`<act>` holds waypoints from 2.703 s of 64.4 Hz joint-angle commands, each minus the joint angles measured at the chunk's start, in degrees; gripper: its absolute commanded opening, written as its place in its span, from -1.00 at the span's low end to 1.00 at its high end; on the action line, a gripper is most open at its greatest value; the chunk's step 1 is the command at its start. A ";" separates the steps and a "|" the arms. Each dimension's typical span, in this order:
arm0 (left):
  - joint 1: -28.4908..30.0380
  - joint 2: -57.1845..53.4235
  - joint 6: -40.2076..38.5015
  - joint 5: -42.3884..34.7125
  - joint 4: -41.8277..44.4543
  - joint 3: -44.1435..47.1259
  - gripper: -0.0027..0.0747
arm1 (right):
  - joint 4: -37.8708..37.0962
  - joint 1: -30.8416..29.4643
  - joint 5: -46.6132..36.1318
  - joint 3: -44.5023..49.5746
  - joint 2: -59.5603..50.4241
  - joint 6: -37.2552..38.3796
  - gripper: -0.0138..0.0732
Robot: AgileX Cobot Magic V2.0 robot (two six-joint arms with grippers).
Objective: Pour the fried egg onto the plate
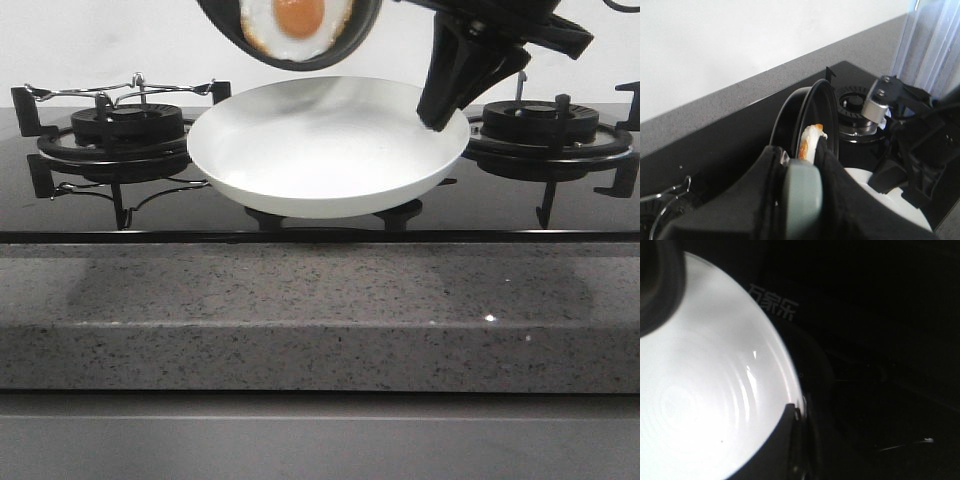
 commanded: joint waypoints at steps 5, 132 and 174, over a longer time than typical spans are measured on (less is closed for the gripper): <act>-4.81 -2.38 -0.13 -7.10 8.33 -1.81 -0.98 | 0.99 -0.08 -1.90 -1.43 -2.50 -0.39 -0.84; 48.81 29.40 -3.05 29.10 -68.06 -1.81 -0.98 | 0.99 -0.08 -1.90 -1.43 -2.50 -0.39 -0.84; 50.04 29.40 -1.46 29.35 -63.70 -1.81 0.29 | 0.99 -0.08 -1.90 -1.43 -2.50 -0.39 -0.84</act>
